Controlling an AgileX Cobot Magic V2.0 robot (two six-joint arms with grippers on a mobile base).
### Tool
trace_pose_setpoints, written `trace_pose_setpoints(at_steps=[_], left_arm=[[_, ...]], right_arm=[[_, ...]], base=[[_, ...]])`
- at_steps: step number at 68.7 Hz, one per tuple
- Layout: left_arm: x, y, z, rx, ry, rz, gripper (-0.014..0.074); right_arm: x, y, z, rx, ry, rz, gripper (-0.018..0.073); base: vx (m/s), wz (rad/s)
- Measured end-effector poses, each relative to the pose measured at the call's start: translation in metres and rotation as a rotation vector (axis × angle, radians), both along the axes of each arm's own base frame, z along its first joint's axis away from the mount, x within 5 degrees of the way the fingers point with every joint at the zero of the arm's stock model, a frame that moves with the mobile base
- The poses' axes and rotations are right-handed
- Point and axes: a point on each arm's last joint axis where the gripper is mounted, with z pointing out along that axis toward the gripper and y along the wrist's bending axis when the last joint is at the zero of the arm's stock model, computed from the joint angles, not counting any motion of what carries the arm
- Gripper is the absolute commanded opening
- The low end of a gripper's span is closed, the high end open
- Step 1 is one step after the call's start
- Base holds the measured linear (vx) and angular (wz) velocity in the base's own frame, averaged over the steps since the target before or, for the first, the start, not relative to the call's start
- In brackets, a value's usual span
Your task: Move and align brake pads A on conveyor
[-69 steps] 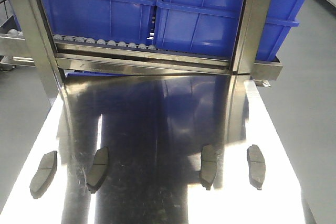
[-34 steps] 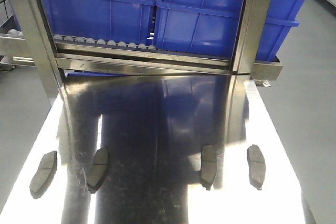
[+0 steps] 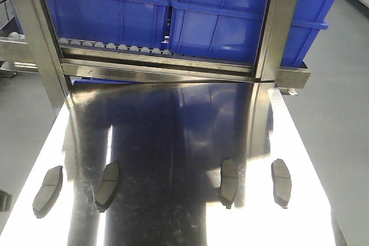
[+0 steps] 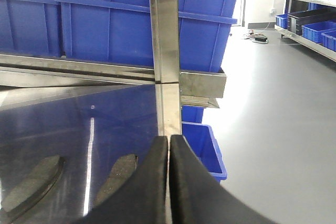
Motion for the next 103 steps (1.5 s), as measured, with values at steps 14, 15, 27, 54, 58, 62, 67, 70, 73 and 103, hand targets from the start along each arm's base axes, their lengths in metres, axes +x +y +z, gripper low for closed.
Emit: trace_pose_setpoints(at_steps=[14, 15, 27, 54, 58, 62, 67, 70, 73, 103], left_arm=[[0.048, -0.011, -0.013, 0.021, 0.076, -0.072, 0.0463], [0.051, -0.012, -0.015, 0.022, 0.084, -0.073, 0.0463], [0.091, -0.017, -0.028, 0.022, 0.136, -0.076, 0.0463], [0.136, -0.021, -0.065, 0.035, 0.260, -0.092, 0.0463], [0.139, -0.021, -0.070, 0.036, 0.276, -0.092, 0.0463], [0.141, -0.021, -0.075, 0.037, 0.293, -0.095, 0.0463], [0.143, -0.021, -0.080, 0.038, 0.308, -0.096, 0.0463], [0.143, -0.022, -0.082, 0.039, 0.315, -0.096, 0.0463], [0.144, -0.022, -0.084, 0.039, 0.321, -0.096, 0.0463], [0.147, -0.023, -0.101, 0.027, 0.375, -0.097, 0.0423]], right_arm=[[0.000, 0.000, 0.000, 0.000, 0.000, 0.000, -0.0012], [0.000, 0.000, 0.000, 0.000, 0.000, 0.000, -0.0012], [0.000, 0.000, 0.000, 0.000, 0.000, 0.000, -0.0012], [0.000, 0.000, 0.000, 0.000, 0.000, 0.000, -0.0012], [0.000, 0.000, 0.000, 0.000, 0.000, 0.000, -0.0012], [0.000, 0.000, 0.000, 0.000, 0.000, 0.000, -0.0012], [0.000, 0.000, 0.000, 0.000, -0.001, 0.000, -0.0012], [0.000, 0.000, 0.000, 0.000, -0.001, 0.000, -0.0012], [0.000, 0.000, 0.000, 0.000, -0.001, 0.000, -0.0012], [0.000, 0.000, 0.000, 0.000, -0.001, 0.000, -0.0012]], base=[[0.00, 0.00], [0.00, 0.00], [0.00, 0.00], [0.00, 0.00], [0.00, 0.00], [0.00, 0.00], [0.00, 0.00], [0.00, 0.00], [0.00, 0.00], [0.00, 0.00]])
